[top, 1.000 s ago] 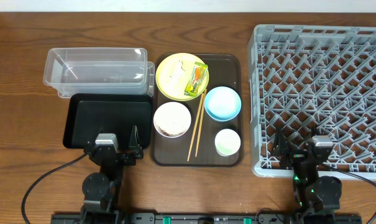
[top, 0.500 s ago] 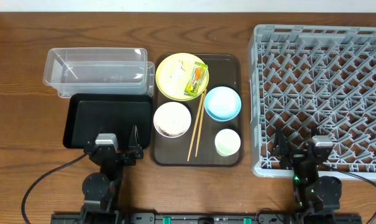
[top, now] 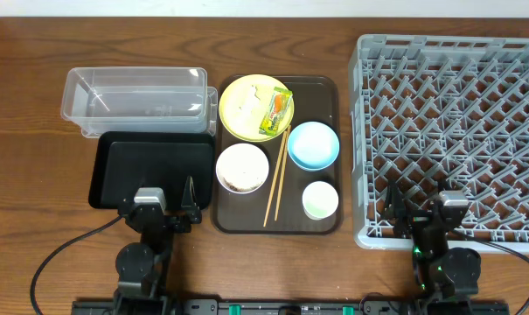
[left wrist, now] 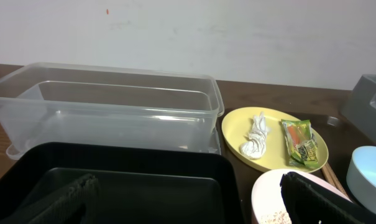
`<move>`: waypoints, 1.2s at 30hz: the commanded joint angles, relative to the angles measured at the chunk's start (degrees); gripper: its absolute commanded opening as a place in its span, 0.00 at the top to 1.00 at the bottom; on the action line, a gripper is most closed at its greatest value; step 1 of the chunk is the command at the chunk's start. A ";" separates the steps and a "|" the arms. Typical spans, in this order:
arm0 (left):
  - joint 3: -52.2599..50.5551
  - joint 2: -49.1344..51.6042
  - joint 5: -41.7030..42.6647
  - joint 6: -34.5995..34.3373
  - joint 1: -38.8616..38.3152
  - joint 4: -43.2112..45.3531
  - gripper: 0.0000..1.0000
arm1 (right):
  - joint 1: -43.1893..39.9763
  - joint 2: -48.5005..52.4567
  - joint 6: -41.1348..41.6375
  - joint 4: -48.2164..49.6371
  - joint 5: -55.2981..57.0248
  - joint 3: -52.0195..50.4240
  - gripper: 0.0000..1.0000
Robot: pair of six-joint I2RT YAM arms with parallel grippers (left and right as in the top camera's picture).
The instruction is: Sort waste into correct bins and load items into the dishwasher rack
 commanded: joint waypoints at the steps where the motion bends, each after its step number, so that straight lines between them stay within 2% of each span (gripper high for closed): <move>1: -0.79 0.07 -0.55 0.70 0.26 -2.71 0.05 | 0.55 -0.35 -0.63 -0.17 -0.22 -0.11 0.01; 14: -0.79 0.07 -0.52 0.68 0.26 -2.71 0.05 | 0.55 -0.35 1.62 -0.04 -0.85 -0.09 0.01; 22: 0.28 1.25 -0.55 0.70 0.26 -2.84 0.05 | 0.55 -0.07 2.16 -0.66 4.26 0.96 0.01; 29: 4.94 9.68 -0.55 0.70 0.26 -4.35 0.05 | 0.52 5.44 -0.37 -2.73 7.69 7.08 0.01; 36: 17.18 25.31 -0.52 0.70 0.26 -10.56 0.05 | 0.48 19.91 -1.11 -5.33 9.29 16.98 0.01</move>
